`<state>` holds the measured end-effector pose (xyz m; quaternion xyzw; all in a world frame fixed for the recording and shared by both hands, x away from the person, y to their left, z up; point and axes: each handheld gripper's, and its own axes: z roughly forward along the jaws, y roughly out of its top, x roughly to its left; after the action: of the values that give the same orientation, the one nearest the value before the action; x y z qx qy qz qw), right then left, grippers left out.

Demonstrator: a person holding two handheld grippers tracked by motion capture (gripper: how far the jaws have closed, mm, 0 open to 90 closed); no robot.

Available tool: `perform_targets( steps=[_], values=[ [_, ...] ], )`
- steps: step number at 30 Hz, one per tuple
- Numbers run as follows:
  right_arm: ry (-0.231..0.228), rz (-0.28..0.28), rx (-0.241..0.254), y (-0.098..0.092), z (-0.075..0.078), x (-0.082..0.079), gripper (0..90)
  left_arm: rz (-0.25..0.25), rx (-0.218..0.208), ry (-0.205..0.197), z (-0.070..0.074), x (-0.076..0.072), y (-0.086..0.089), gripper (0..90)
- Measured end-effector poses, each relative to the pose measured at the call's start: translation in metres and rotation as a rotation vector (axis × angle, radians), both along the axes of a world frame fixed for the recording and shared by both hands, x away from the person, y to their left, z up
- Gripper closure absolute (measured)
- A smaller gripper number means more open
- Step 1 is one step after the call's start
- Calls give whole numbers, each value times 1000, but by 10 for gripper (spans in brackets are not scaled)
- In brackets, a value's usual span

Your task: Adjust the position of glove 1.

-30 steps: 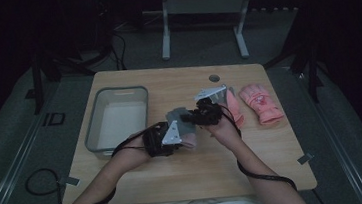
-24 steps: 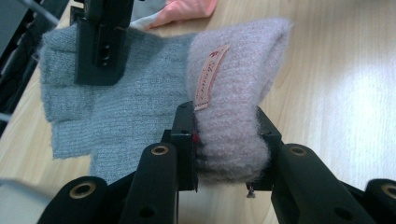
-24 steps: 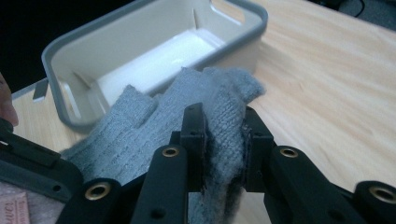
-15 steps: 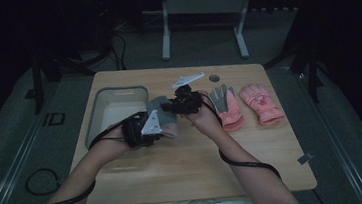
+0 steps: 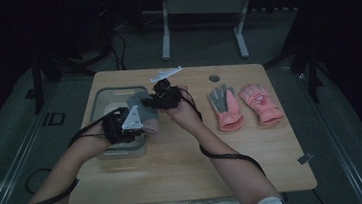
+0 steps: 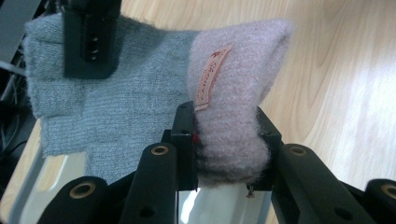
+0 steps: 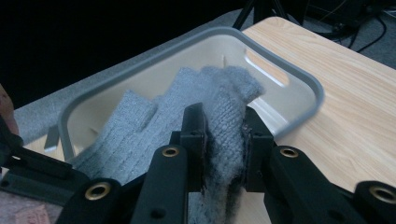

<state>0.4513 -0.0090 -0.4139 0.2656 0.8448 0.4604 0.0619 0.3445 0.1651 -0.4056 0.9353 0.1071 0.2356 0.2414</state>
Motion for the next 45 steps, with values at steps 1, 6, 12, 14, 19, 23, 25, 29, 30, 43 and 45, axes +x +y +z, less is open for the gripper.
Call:
perform_targets(
  steps=[1, 6, 12, 14, 19, 23, 25, 29, 30, 43, 45],
  values=[
    [-2, 1, -1, 5, 1, 1, 755, 5, 1, 2, 1, 1, 4, 694],
    [-9, 10, 2, 28, 5, 7, 755, 14, -3, 6, 1, 8, 27, 694],
    [-6, 18, 11, 52, 3, 13, 754, 7, 23, 3, -6, 16, 51, 693],
    [-1, 13, 12, 60, 0, 15, 754, 1, 36, 0, -10, 19, 57, 694],
    [21, 6, 5, 71, -15, 22, 754, 6, 53, 38, -25, 28, 62, 693],
    [50, -12, -15, 75, -32, 27, 753, 29, 51, 104, -40, 39, 64, 693],
    [60, -18, -33, 76, -40, 30, 751, 25, 66, 117, -48, 42, 62, 692],
    [73, -36, -77, 78, -55, 33, 749, -4, 88, 140, -61, 49, 60, 690],
    [83, -41, -81, 78, -59, 35, 747, -6, 88, 146, -63, 50, 60, 690],
    [115, -60, -72, 72, -69, 42, 581, -25, 137, 273, -84, 71, 52, 681],
    [110, -63, -53, 66, -65, 40, 542, -22, 135, 285, -85, 71, 51, 676]
  ],
)
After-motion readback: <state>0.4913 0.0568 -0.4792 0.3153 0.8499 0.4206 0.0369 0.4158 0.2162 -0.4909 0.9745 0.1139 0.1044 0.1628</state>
